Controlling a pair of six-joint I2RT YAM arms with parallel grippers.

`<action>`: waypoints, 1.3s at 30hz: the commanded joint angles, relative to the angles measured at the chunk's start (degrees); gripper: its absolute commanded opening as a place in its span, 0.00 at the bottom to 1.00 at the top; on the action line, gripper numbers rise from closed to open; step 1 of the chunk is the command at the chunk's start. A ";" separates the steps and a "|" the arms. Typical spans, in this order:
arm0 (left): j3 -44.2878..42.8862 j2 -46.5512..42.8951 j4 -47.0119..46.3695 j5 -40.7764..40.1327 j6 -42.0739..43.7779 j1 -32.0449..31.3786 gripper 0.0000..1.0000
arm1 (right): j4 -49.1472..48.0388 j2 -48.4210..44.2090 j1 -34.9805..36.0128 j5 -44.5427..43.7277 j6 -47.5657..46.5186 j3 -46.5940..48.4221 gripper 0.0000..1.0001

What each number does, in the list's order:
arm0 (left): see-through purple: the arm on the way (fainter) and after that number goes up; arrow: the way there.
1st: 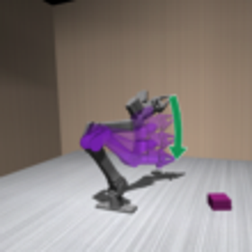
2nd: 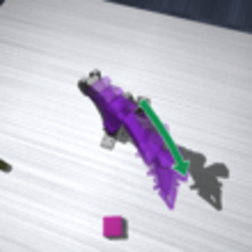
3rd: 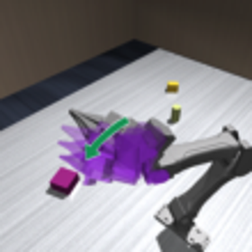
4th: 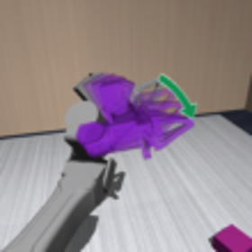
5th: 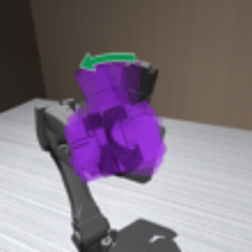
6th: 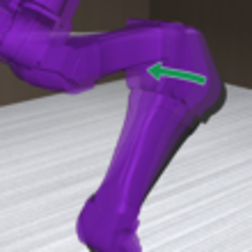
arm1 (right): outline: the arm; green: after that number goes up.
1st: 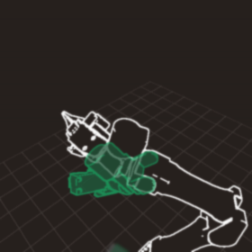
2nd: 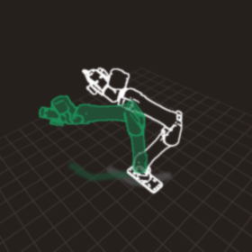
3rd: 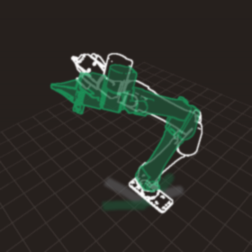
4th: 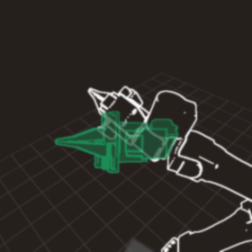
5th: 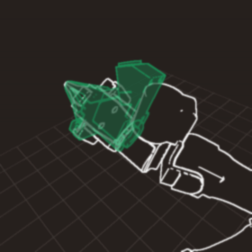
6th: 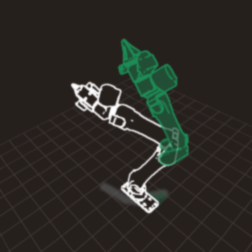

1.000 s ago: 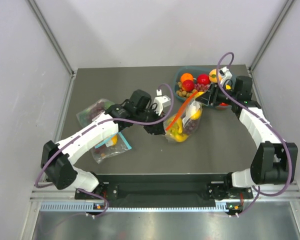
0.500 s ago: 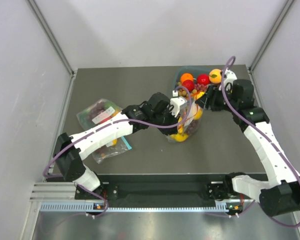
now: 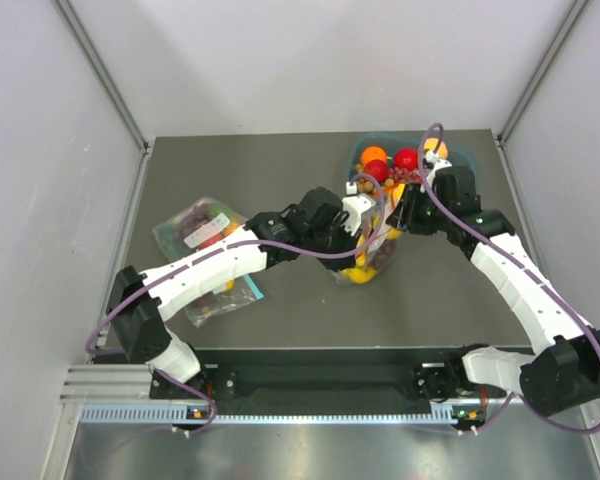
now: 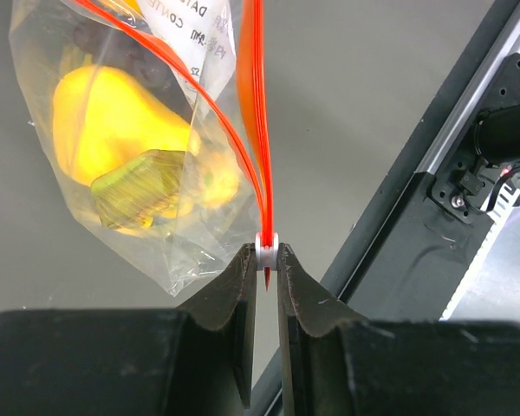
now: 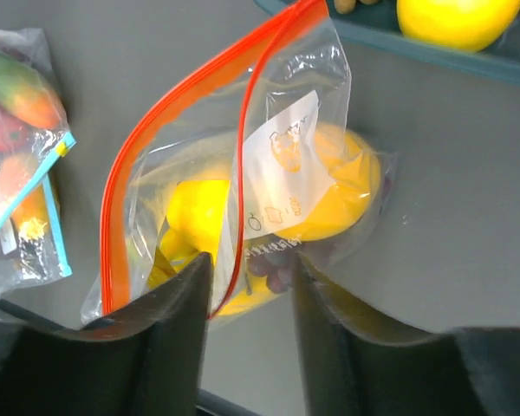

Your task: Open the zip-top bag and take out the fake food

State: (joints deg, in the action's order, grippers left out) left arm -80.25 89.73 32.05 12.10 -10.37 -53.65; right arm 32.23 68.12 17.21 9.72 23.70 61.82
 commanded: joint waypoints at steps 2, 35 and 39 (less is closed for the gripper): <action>-0.70 -2.63 -2.09 -0.23 1.14 -0.84 0.00 | -4.27 1.58 1.68 -0.14 2.05 -0.65 0.33; -7.82 6.24 -15.71 -2.17 -15.12 4.60 0.99 | -1.03 -1.76 3.44 -0.31 0.99 -3.64 0.00; -9.22 9.13 -15.09 -2.34 -15.12 4.60 0.99 | -0.94 -2.28 3.62 -0.22 0.91 -3.81 0.00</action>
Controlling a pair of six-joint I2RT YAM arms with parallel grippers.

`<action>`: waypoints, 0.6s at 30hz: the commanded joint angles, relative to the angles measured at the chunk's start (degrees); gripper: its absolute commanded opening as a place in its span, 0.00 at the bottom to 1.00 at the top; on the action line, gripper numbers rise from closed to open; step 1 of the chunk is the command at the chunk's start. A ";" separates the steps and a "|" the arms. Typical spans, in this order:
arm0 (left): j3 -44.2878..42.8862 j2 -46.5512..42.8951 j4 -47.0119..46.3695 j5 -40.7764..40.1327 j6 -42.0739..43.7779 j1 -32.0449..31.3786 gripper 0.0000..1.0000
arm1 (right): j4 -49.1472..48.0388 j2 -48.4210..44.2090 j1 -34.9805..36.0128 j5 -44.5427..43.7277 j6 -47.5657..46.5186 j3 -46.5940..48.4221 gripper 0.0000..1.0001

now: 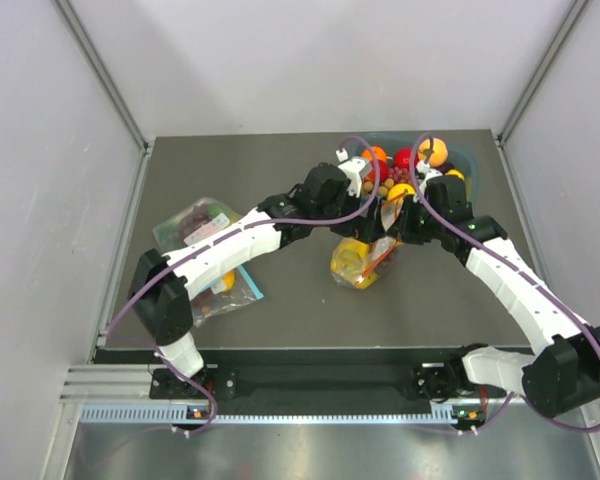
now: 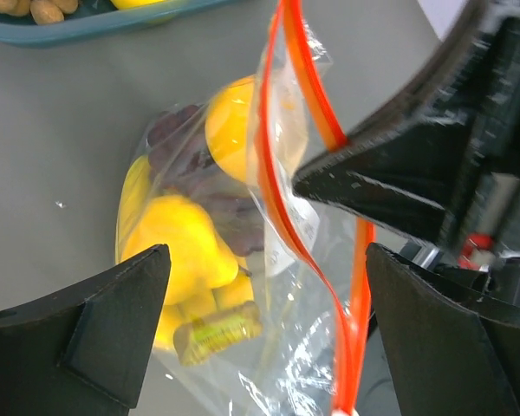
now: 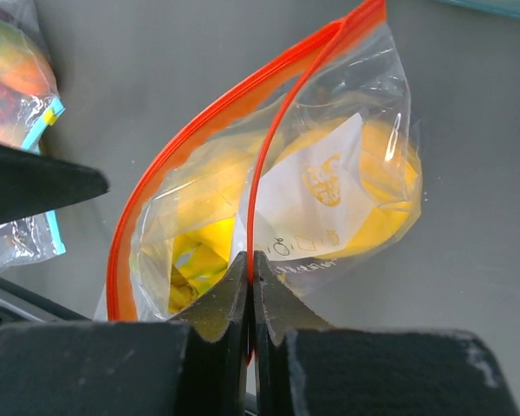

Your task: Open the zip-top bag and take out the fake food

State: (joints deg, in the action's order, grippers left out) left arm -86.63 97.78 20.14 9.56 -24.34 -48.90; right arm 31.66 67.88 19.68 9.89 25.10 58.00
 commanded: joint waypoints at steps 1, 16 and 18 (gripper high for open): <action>-3.28 1.53 -2.74 -0.15 -0.80 -0.14 0.97 | -0.37 -2.13 1.23 -0.40 -0.49 0.01 0.00; -6.45 -1.17 9.74 -10.88 4.38 7.14 0.00 | -0.11 -2.40 1.76 -1.80 -0.14 3.78 0.00; -6.36 -4.16 12.46 -12.72 6.57 7.86 0.00 | 0.24 -1.35 2.64 -1.98 -0.49 5.01 0.00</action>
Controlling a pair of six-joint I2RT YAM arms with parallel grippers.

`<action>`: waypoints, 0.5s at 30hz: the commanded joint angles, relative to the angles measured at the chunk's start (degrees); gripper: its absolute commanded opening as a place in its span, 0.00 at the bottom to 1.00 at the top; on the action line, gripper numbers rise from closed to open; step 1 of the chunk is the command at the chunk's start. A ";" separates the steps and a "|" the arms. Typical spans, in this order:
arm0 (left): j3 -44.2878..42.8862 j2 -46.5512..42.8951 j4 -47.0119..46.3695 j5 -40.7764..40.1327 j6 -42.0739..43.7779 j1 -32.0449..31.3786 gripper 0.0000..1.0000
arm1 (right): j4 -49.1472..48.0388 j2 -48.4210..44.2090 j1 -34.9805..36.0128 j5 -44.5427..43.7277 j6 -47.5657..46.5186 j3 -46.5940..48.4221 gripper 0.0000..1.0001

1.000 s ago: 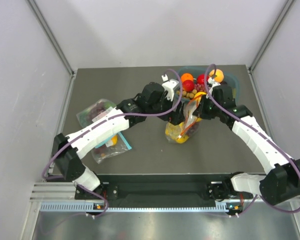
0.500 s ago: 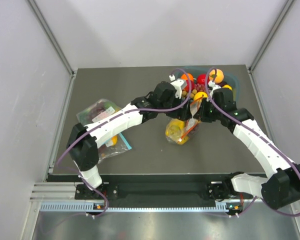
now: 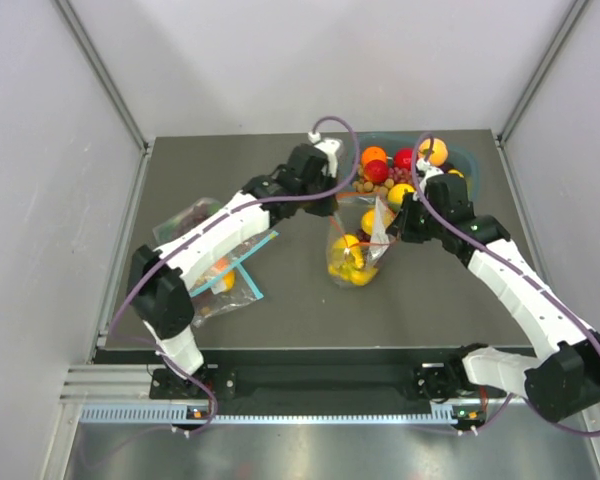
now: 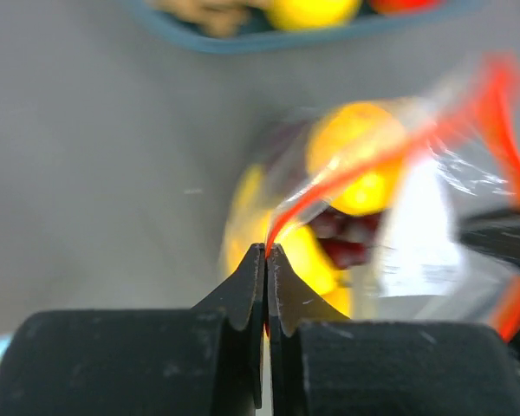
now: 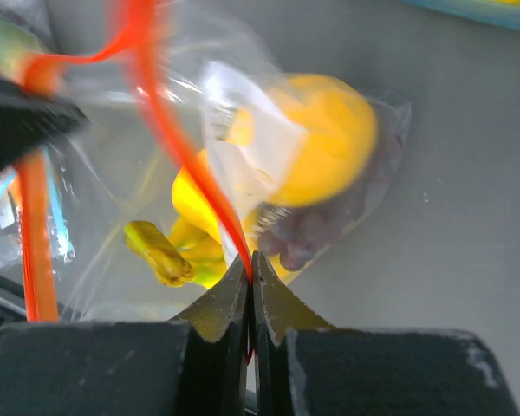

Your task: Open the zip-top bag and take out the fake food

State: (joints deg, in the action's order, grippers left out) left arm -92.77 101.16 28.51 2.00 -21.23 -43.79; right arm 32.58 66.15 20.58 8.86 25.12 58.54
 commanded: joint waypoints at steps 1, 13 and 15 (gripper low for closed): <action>-0.39 -8.34 5.23 -5.69 4.18 2.92 0.00 | -0.59 0.91 2.01 -1.21 -0.78 5.95 0.00; -0.40 -15.12 13.94 -9.65 3.13 2.92 0.00 | -0.58 5.30 4.03 -3.06 -0.78 9.23 0.00; 2.93 -15.29 12.02 -8.69 3.13 2.92 0.00 | -1.63 6.18 4.03 -3.06 -1.22 5.90 0.00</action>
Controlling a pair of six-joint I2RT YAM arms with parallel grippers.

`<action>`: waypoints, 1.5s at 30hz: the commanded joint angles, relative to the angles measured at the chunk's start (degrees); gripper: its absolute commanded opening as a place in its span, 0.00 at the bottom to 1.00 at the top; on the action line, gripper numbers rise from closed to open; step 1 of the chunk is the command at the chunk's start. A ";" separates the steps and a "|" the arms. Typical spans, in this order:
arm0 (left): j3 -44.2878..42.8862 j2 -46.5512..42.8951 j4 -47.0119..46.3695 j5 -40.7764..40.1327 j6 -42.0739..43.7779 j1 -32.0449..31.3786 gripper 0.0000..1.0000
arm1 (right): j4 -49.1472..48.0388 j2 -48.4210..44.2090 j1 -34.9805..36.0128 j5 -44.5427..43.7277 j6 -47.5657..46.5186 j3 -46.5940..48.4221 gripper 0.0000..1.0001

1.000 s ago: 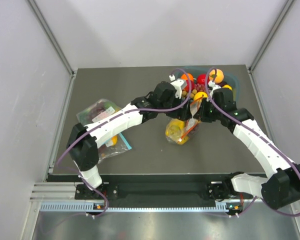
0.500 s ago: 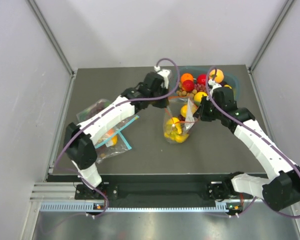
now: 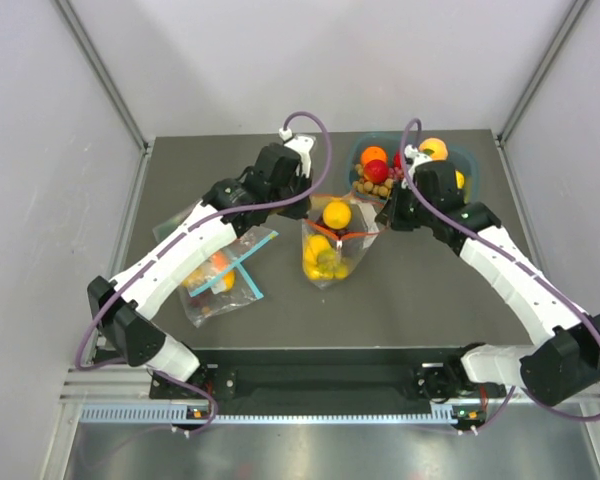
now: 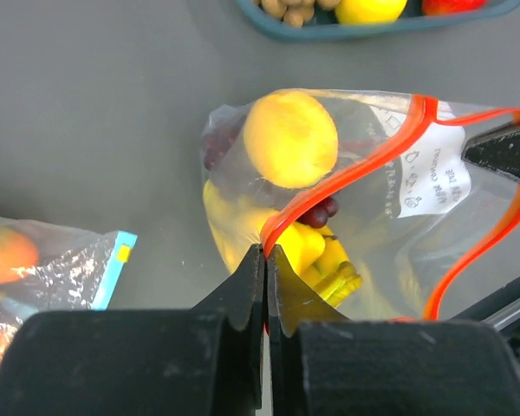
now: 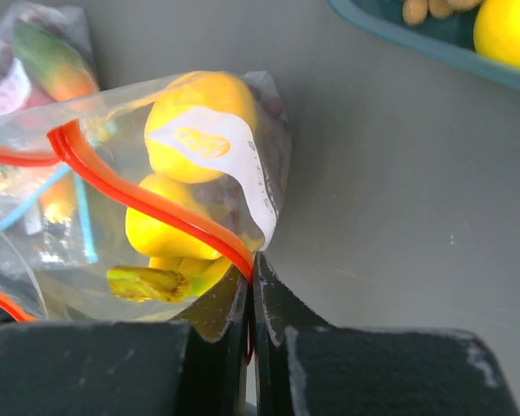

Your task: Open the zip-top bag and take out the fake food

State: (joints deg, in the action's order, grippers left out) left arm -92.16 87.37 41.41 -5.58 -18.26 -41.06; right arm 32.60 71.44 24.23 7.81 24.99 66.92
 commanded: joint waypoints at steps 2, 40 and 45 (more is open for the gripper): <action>6.72 -1.86 -4.75 0.48 -1.15 0.19 0.00 | -4.20 1.94 0.29 -1.84 -1.17 -4.59 0.00; 12.27 -5.99 -11.26 10.68 -5.12 0.28 0.00 | -12.55 -10.45 1.08 8.16 -4.44 6.21 0.80; 12.09 -6.51 -11.61 11.65 -4.94 0.28 0.00 | -12.38 -3.07 8.01 12.94 -3.63 11.92 0.76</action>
State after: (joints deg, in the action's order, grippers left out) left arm -77.78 83.42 29.89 4.23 -24.10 -41.01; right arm 23.27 63.81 27.92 15.51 20.10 76.01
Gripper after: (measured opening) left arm 0.015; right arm 0.760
